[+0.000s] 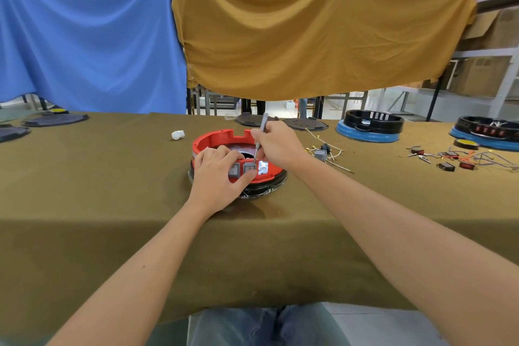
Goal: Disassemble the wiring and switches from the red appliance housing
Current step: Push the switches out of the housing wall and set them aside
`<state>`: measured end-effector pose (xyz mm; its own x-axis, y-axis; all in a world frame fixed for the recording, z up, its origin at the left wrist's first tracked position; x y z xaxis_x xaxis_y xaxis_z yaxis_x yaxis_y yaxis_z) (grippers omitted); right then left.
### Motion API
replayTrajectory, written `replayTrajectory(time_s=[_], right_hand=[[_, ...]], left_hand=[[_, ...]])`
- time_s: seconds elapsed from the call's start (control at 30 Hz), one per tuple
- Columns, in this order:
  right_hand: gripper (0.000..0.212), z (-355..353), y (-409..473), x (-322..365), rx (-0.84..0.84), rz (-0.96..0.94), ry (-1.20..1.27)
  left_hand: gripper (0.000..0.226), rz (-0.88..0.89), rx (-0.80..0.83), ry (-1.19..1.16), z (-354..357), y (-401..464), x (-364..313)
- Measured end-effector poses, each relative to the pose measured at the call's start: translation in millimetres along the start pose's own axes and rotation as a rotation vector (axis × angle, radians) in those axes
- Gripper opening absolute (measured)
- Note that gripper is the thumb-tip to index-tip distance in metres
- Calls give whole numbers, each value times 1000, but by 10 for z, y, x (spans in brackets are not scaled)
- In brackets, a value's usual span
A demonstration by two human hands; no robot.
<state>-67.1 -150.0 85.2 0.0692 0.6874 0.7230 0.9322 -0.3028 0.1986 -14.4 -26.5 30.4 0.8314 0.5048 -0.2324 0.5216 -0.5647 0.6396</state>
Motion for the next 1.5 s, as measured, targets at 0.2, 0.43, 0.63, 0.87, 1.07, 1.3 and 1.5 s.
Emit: replayTrajectory(time_s=[0.2,0.43,0.63,0.87,1.07,1.3,1.5], right_hand=[[31,13,34,12,49,27,-15],[27,18,184,-11,158,95,-101],[32,49,243,-10,216,132,-81],[30,-3,115,9,80,-47,-31],[23,-5,-28,60,21,-238,188],[19,125,-56,172,98,-294,-31],[27,183,-23,180,120,-245,-124]], left_hand=[[58,1,-3,-10,1,-19,1],[59,9,-5,-7,-2,-17,3],[58,25,-6,-19,-4,-25,-2],[56,24,-17,-26,-2,-14,3],[53,25,-18,-31,3,-15,19],[51,38,-45,-26,-6,-6,18],[50,39,-45,-37,-9,-4,16]])
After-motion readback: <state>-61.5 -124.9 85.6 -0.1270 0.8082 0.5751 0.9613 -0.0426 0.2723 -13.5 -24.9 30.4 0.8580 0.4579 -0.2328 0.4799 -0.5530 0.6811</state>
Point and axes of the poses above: each hand's wrist, its own y-axis towards the middle knuckle, its own z-axis out of the palm, x = y × z, the point moved 8 cm from there along y, towards the middle knuckle, and after that the axes turned 10 degrees about x, right-handed, at the moved point
